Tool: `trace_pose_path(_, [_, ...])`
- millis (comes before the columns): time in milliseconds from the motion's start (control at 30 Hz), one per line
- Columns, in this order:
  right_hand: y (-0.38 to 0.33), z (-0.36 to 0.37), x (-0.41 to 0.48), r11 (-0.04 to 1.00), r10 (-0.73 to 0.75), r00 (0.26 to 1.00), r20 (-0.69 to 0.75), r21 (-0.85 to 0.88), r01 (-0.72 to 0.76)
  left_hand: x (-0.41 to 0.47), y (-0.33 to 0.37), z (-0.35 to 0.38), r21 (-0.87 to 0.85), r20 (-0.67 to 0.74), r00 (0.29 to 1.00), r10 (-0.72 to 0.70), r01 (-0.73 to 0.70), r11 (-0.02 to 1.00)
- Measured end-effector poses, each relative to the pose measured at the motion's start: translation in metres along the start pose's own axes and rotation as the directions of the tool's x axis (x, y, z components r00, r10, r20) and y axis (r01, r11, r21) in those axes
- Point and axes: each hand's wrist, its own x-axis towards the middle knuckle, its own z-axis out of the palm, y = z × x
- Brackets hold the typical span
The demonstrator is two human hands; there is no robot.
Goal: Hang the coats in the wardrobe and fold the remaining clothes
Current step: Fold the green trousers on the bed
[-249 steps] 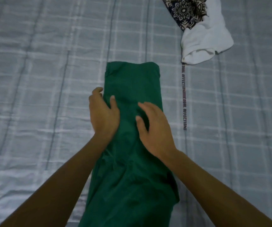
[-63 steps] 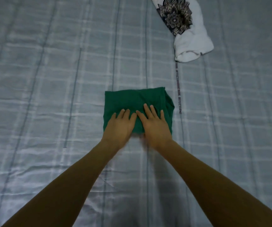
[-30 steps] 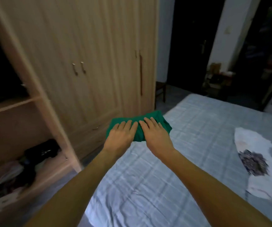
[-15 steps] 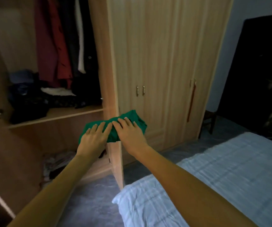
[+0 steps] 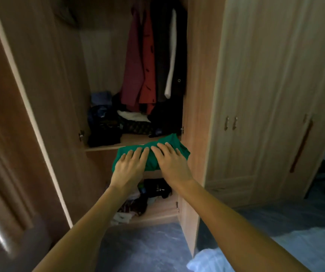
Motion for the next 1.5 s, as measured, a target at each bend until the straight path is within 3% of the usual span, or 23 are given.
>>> trace_pose_path(300, [-0.012,0.067,0.077,0.995,-0.091,0.995,0.039,0.035,0.09,0.029,-0.069,0.056,-0.005,0.037,0.997,-0.073,0.074,0.997])
trace_pose_path(800, [0.089,0.197,0.221,0.951,-0.261,0.965,0.012,0.175,0.255,0.164,-0.106,0.167,0.159,0.136,0.969,-0.205,0.183,0.97])
trace_pose_path(1200, [0.038,0.314,0.317,0.909,-0.351,0.933,0.079,0.266,0.32,0.178,-0.216,0.251,0.199,0.157,0.933,-0.323,0.29,0.936])
trace_pose_path(1500, [0.004,0.395,0.383,0.94,-0.316,0.94,0.127,0.177,0.292,0.196,-0.312,0.337,0.13,0.178,0.947,-0.266,0.245,0.961])
